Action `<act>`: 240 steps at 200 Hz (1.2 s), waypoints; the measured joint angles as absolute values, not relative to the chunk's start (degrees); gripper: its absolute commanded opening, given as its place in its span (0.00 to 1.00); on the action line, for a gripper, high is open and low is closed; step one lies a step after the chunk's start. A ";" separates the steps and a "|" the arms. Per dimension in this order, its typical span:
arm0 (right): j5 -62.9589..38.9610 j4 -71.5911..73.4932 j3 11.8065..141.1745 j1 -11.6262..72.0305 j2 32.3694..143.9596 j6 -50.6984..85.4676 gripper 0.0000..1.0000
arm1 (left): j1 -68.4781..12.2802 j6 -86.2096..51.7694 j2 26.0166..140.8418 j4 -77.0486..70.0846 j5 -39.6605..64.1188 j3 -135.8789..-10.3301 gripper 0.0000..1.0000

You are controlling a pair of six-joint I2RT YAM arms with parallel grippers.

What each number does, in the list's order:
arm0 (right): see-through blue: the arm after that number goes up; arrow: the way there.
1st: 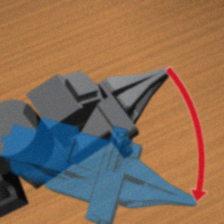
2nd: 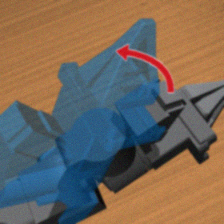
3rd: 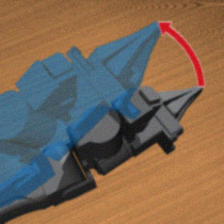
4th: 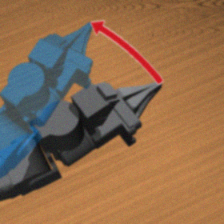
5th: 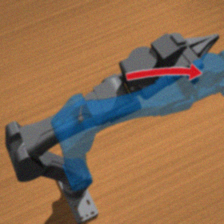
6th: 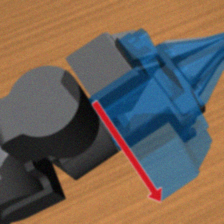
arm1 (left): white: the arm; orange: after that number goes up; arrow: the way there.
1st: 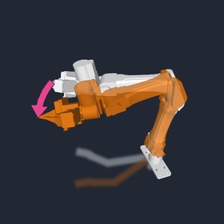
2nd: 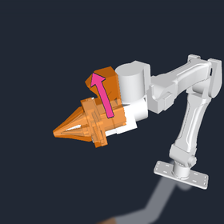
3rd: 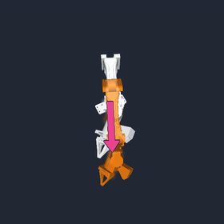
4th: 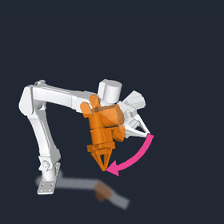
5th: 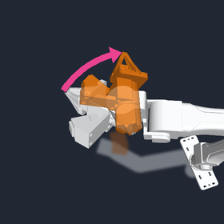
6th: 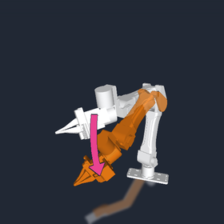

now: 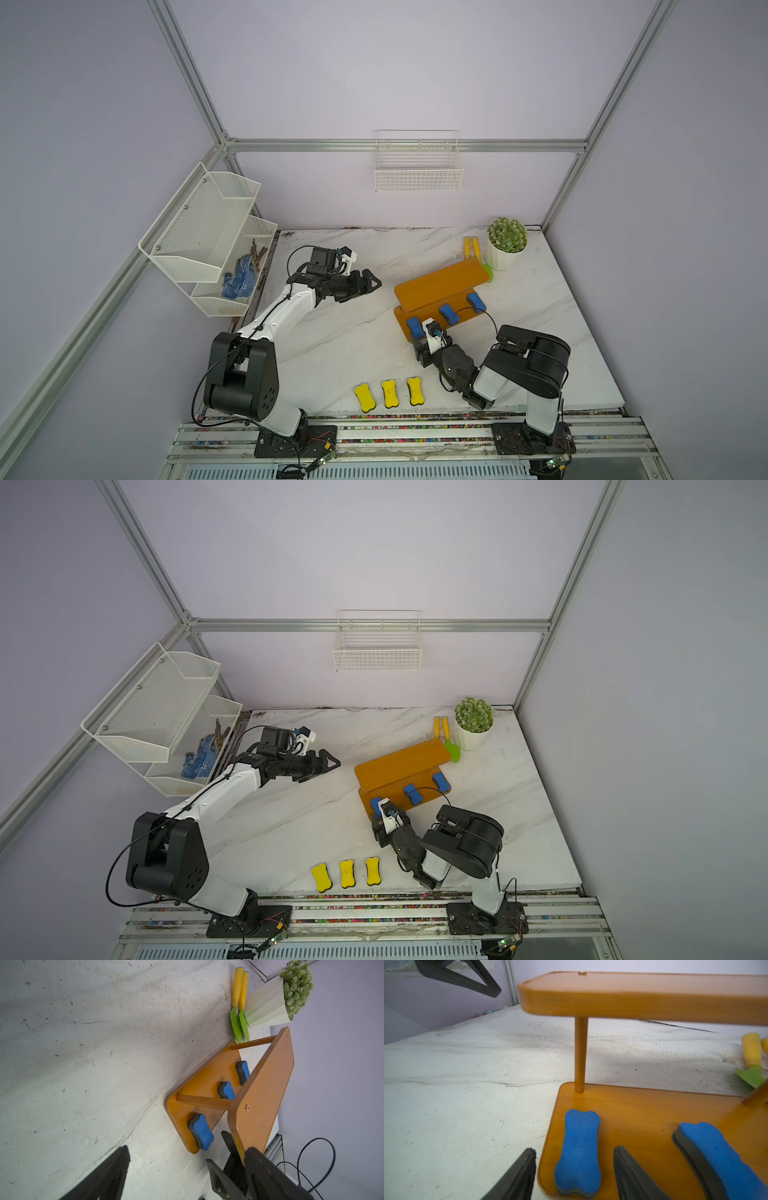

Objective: Remove the whiteboard erasers from the shelf
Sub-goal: Pick up the whiteboard eraser from the shelf.

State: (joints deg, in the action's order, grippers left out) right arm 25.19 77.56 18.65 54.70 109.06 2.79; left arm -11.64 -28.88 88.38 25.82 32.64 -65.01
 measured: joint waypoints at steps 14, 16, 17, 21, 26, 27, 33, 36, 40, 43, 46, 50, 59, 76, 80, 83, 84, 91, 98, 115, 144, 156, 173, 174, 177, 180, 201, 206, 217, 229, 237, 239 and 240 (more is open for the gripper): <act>24.75 76.38 19.00 54.50 109.08 2.96 0.64 | -11.64 -28.88 88.38 25.82 32.64 -65.01 0.90; 24.71 76.31 19.07 54.46 109.08 2.98 0.64 | -11.64 -28.88 88.38 25.82 32.62 -65.01 0.90; 24.71 76.20 19.09 54.46 109.08 2.98 0.64 | -11.64 -28.88 88.38 25.82 32.64 -65.01 0.90; 24.62 76.05 19.18 54.41 109.08 3.01 0.64 | -11.64 -28.88 88.38 25.82 32.62 -65.01 0.90; 24.56 75.85 19.25 54.39 109.10 3.01 0.64 | -11.64 -28.88 88.38 25.82 32.62 -65.01 0.90; 24.56 75.81 19.27 54.37 109.10 3.01 0.64 | -11.64 -28.88 88.38 25.82 32.64 -65.01 0.90; 24.53 75.70 19.38 54.37 109.19 3.03 0.64 | -11.62 -28.88 88.38 25.82 32.62 -65.01 0.90; 24.51 75.70 19.44 54.35 109.27 3.05 0.64 | -11.62 -28.88 88.38 25.82 32.64 -65.01 0.90; 24.51 75.70 19.51 54.35 109.40 3.07 0.65 | -11.62 -28.88 88.38 25.82 32.62 -65.01 0.90; 24.49 75.68 19.59 54.33 109.51 3.14 0.65 | -11.62 -28.88 88.38 25.82 32.64 -65.01 0.90; 24.47 75.64 19.64 54.28 109.60 3.14 0.64 | -11.62 -28.88 88.38 25.82 32.62 -65.01 0.90; 24.43 75.61 19.70 54.22 109.78 3.16 0.64 | -11.62 -28.86 88.38 25.82 32.62 -65.01 0.90; 24.34 75.53 19.88 54.11 110.15 3.16 0.64 | -11.60 -28.86 88.38 25.82 32.64 -65.01 0.90; 24.10 75.16 20.27 53.63 110.76 3.16 0.64 | -11.55 -28.88 88.38 25.82 32.62 -65.01 0.90; 24.10 75.07 20.36 53.49 110.89 3.16 0.64 | -11.53 -28.86 88.38 25.82 32.62 -65.01 0.90; 24.01 75.00 20.43 53.39 110.93 3.18 0.64 | -11.53 -28.86 88.38 25.82 32.62 -65.01 0.90; 23.99 74.96 20.45 53.39 110.96 3.18 0.64 | -11.51 -28.86 88.38 25.82 32.64 -65.01 0.90; 23.81 74.81 20.49 53.10 111.04 3.18 0.63 | -11.46 -28.86 88.38 25.82 32.62 -65.01 0.90; 23.64 74.61 20.49 52.93 111.04 3.25 0.62 | -11.35 -28.86 88.38 25.82 32.64 -65.01 0.90; 23.20 73.58 20.73 52.53 111.11 3.44 0.59 | -11.22 -28.88 88.38 25.82 32.62 -65.01 0.90; 22.68 72.40 21.26 52.31 111.44 3.57 0.58 | -11.09 -28.86 88.38 25.82 32.62 -65.01 0.90; 22.52 72.31 21.39 52.23 111.68 3.55 0.57 | -10.92 -28.86 88.38 25.82 32.64 -65.01 0.90; 22.33 72.23 21.56 52.14 111.96 3.46 0.55 | -10.81 -28.86 88.38 25.82 32.64 -65.01 0.90; 22.31 72.20 21.56 52.14 111.98 3.46 0.55 | -10.81 -28.86 88.38 25.82 32.64 -65.01 0.90; 22.20 72.20 21.61 52.12 112.07 3.44 0.55 | -10.79 -28.86 88.38 25.82 32.64 -65.01 0.90; 22.20 72.18 21.69 52.12 112.14 3.38 0.54 | -10.79 -28.86 88.38 25.82 32.64 -65.01 0.90; 21.96 72.05 22.02 52.03 112.55 3.31 0.52 | -10.76 -28.86 88.38 25.82 32.62 -65.01 0.90; 21.93 71.94 22.06 52.01 112.55 3.29 0.51 | -10.76 -28.86 88.38 25.82 32.64 -65.01 0.90; 21.93 71.90 22.09 51.90 112.55 3.09 0.49 | -10.74 -28.86 88.38 25.82 32.64 -65.01 0.90; 21.93 71.70 22.09 51.79 112.55 2.83 0.46 | -10.68 -28.86 88.38 25.82 32.64 -65.01 0.90; 21.93 71.53 22.09 51.79 112.51 2.79 0.45 | -10.61 -28.86 88.38 25.82 32.64 -65.01 0.90; 22.00 71.50 22.09 51.79 112.49 2.79 0.44 | -10.61 -28.86 88.38 25.82 32.64 -65.01 0.90; 22.00 71.46 22.09 51.79 112.44 2.68 0.44 | -10.59 -28.84 88.38 25.82 32.64 -65.01 0.90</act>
